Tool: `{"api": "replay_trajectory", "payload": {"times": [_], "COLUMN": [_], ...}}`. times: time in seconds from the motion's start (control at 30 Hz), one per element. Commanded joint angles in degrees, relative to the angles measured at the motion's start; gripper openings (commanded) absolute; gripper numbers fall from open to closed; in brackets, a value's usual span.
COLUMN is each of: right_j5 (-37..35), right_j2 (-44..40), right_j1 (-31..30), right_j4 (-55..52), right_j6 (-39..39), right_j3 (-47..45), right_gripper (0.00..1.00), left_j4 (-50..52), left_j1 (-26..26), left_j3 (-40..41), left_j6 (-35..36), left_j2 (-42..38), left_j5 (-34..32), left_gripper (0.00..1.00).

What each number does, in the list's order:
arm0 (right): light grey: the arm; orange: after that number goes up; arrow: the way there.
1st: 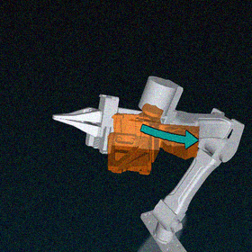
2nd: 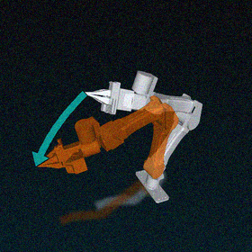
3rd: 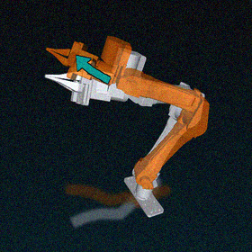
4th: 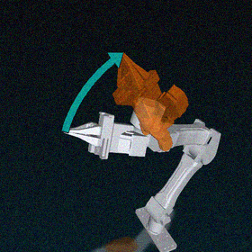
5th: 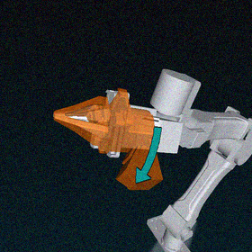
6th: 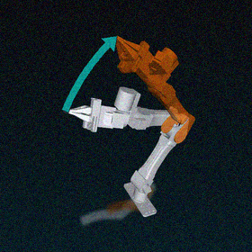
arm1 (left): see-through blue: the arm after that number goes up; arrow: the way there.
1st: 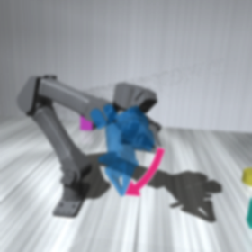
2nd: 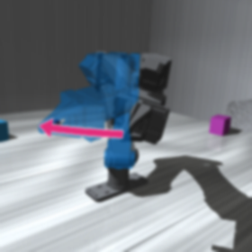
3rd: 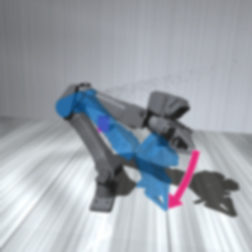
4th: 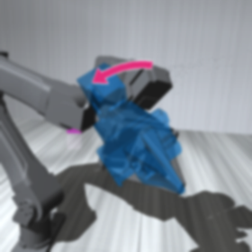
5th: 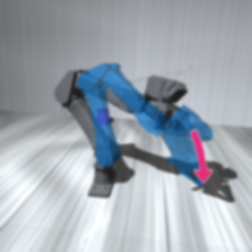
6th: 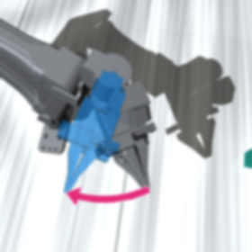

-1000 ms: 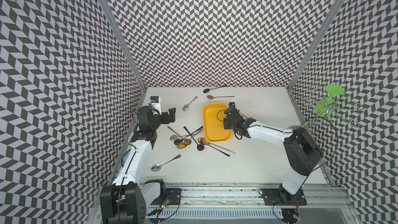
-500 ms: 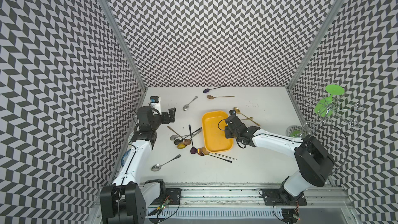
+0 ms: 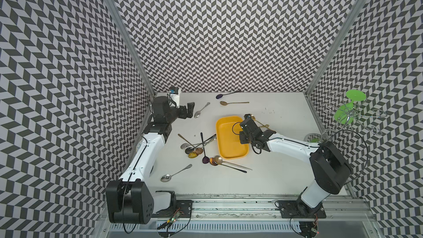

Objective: Put the spoon into the storage box
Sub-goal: Place the storage box at the center of the board, then pick up the spoon from the center of the board.

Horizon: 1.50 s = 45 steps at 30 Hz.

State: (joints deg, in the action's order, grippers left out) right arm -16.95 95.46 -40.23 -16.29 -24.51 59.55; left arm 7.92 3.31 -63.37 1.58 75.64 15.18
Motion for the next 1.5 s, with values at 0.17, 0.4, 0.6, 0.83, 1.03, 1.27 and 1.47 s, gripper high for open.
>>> {"api": "replay_trajectory", "payload": {"times": [0.17,0.4,0.6,0.83,1.03,1.27,1.47], "right_j5": [0.60,1.19,3.40,8.56,12.27,16.23,18.29], "right_j2": [-2.02,-8.19,-16.64,-27.16,-30.98,-28.19,-25.21], "right_j1": [0.93,2.79,6.97,14.73,18.16,18.80,18.87], "right_j4": [-0.26,-3.22,-5.32,-5.13,-7.88,-10.42,-10.42], "right_j6": [2.23,3.59,6.37,9.68,10.80,9.57,9.08], "right_j3": [2.40,2.68,1.09,-4.27,-6.69,-6.95,-6.74], "right_gripper": [0.27,0.38,0.52,0.80,0.94,0.94,0.94], "left_j4": [8.60,14.93,20.90,16.33,10.41,6.28,3.91], "left_j1": [6.35,10.71,13.26,14.20,13.14,11.21,9.88], "left_j3": [-21.73,-45.65,-68.64,-80.95,-85.46,-86.87,-87.10], "left_j6": [6.68,9.49,9.80,8.06,1.40,-7.20,-11.59], "left_j2": [18.20,37.28,56.76,71.88,80.31,86.55,89.21], "left_j5": [-4.49,-6.62,-7.60,-6.34,-1.66,4.68,8.59], "left_gripper": [0.99,0.99,0.99,0.99,0.99,0.94,0.92]}}
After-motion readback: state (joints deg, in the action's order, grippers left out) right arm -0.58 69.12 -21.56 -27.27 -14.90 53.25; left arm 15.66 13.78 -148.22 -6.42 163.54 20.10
